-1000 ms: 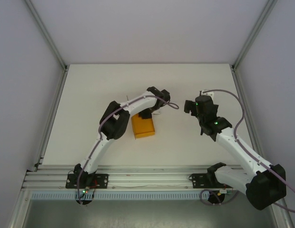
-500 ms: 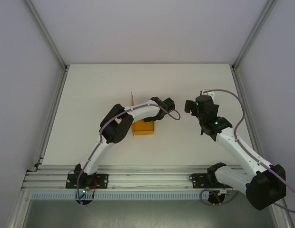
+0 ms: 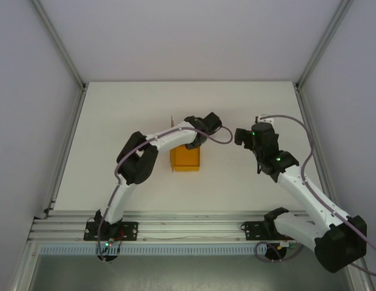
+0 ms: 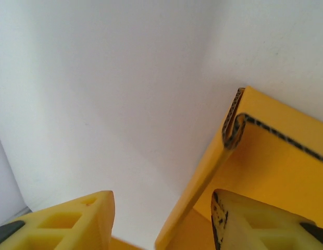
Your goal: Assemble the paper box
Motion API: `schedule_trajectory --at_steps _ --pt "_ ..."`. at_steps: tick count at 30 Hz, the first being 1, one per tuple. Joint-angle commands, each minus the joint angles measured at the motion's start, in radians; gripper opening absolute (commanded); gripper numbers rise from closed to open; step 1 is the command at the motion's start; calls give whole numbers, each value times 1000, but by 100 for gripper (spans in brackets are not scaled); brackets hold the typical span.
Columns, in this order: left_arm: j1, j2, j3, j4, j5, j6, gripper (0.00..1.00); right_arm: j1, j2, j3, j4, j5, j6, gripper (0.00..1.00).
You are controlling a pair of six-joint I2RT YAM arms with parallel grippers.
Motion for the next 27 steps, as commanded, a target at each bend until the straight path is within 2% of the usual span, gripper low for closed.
schedule_trajectory --at_steps 1,3,5,6,11,14,16,19,22,24,27 --pt "14 -80 -16 -18 70 29 57 -15 -29 25 -41 35 -3 100" --pt "28 -123 -25 -2 113 13 61 -44 -33 23 -45 27 9 100" --pt "50 -172 -36 33 158 -16 70 -85 -27 29 -47 0 30 100" --pt "62 -204 -48 65 178 -39 99 -106 -20 34 -45 -26 33 100" --pt "128 -382 -133 270 207 -220 100 -124 53 62 4 -127 -36 100" --pt "185 -490 -174 335 251 -406 100 -124 138 89 65 -236 -121 100" --pt "231 -564 -216 365 267 -541 100 -117 223 126 93 -367 -195 100" --pt "302 -688 -325 410 306 -683 100 -64 382 217 61 -565 -412 96" --pt "372 -822 -486 476 299 -785 100 11 546 317 -14 -656 -755 95" --pt "420 -897 -591 497 290 -858 100 50 659 437 -161 -707 -936 92" --pt "482 -970 -709 486 300 -945 100 88 823 612 -315 -742 -1041 87"
